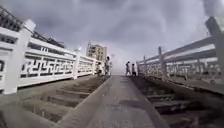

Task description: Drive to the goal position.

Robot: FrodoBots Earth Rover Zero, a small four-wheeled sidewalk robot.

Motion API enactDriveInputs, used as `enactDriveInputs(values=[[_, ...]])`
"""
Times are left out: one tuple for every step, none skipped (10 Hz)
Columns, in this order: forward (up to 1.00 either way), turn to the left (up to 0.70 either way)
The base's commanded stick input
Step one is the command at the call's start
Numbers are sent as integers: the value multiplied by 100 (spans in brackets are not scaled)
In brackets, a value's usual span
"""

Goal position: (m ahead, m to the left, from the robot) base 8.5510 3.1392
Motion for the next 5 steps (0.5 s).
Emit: enactDriveInputs(values=[[70, 0], [70, 0], [70, 0], [70, 0], [70, 0]])
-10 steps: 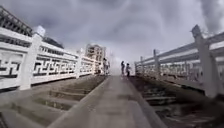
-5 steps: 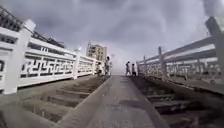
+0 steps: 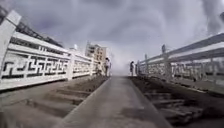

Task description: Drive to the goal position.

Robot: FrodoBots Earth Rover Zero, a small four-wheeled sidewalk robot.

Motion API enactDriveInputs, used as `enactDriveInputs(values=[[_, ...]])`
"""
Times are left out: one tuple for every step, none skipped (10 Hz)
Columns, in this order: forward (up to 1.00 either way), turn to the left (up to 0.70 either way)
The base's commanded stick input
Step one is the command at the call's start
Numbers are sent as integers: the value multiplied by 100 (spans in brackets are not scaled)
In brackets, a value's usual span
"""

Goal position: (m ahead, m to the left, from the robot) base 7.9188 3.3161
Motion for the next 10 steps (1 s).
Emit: enactDriveInputs(values=[[70, 0], [70, 0], [70, 0], [70, 0], [70, 0], [70, 0], [70, 0], [70, 0], [70, -13], [70, -5]])
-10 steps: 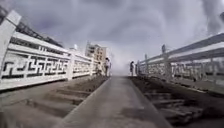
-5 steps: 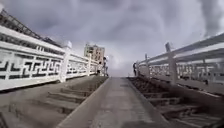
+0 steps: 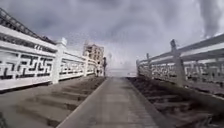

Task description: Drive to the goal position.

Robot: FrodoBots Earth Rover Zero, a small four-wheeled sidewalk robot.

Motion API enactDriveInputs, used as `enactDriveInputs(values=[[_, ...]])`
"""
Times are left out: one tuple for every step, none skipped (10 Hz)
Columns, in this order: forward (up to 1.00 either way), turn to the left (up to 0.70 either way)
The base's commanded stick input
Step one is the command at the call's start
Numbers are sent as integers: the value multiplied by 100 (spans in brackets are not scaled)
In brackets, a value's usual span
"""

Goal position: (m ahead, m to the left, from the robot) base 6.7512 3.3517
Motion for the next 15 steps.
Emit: enactDriveInputs(values=[[70, 0], [70, 0], [70, 0], [70, 0], [70, 0], [70, 0], [70, 0], [70, 0], [70, 0], [70, 0], [70, 0], [70, 0], [70, 0], [70, 0], [70, 0]])
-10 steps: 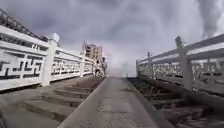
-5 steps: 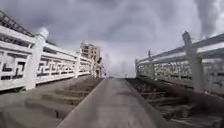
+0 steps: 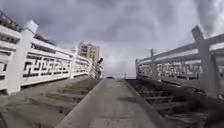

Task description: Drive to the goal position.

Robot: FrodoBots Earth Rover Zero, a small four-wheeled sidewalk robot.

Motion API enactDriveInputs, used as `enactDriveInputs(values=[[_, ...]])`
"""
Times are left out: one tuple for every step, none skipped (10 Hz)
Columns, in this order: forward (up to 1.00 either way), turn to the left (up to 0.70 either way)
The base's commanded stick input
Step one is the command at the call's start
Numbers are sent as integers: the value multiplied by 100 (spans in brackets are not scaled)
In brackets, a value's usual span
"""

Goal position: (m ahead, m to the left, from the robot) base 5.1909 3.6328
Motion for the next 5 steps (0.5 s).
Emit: enactDriveInputs(values=[[70, 0], [70, 0], [70, 0], [70, 0], [70, 0]])
